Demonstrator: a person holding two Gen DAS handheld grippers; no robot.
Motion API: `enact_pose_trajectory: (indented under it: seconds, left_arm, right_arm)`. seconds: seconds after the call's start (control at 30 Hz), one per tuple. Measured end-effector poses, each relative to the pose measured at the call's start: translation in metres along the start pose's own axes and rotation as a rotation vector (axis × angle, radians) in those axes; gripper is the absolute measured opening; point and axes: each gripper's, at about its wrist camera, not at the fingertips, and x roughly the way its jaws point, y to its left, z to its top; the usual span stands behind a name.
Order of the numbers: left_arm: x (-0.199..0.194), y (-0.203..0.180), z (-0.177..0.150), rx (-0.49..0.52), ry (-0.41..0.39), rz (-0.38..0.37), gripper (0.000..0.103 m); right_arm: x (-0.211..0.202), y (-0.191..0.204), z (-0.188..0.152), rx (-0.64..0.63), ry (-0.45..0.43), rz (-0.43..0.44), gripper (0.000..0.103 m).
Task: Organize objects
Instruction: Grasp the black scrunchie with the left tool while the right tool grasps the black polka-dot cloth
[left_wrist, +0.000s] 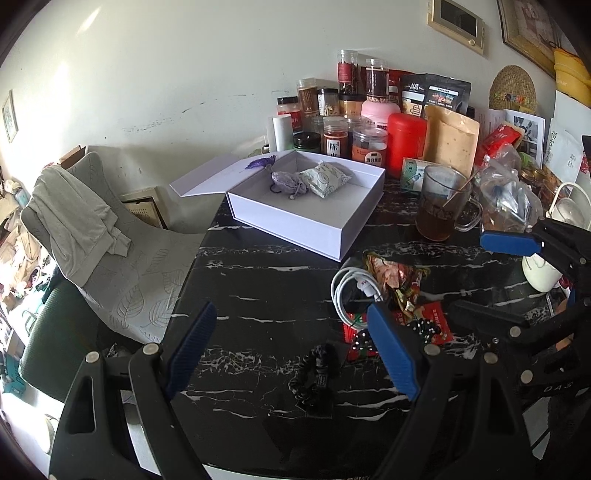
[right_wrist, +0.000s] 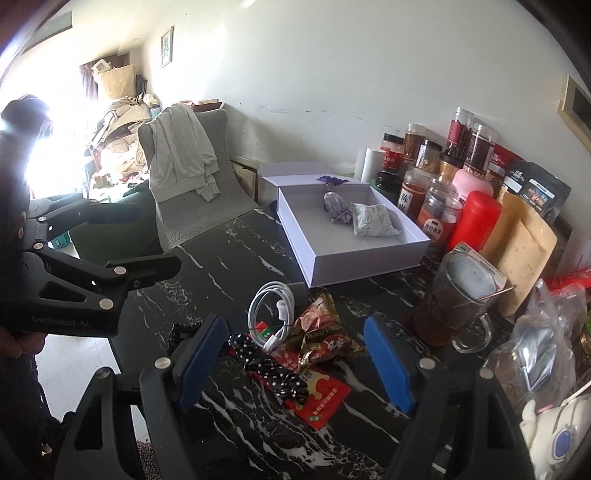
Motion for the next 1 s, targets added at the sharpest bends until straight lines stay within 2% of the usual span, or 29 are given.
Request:
enact_pose_trajectory:
  seconds: [0.33,0.47,0.63,0.8,1.0]
  left_arm:
    - [0.051,0.003,-0.037,-0.020,0.088,-0.034,0.083]
    - [0.068,0.001,-0.048,-0.006,0.112,-0.004,0.083]
    - [0.082,0.001,-0.061,-0.012,0.135,-0.028,0.083]
    - [0.093,-0.004,-0.070,0.030,0.140,-0.022,0.083]
    - [0.107,-0.006,-0.076,0.029,0.174,-0.070,0.083]
  right_arm:
    - [0.031,0.001,-0.025,-0.011,0.054,0.061,0.078]
    - [0.044,-0.001,-0.034,-0.007,0.076,0.076,0.078]
    - [0.060,-0.003,-0.043,-0.016,0.098,0.100,0.078]
    - [0.074,-0.005,-0.049,-0.025,0.116,0.110,0.078]
    - [0.087,-0.003,-0.056,-0.023,0.145,0.128,0.078]
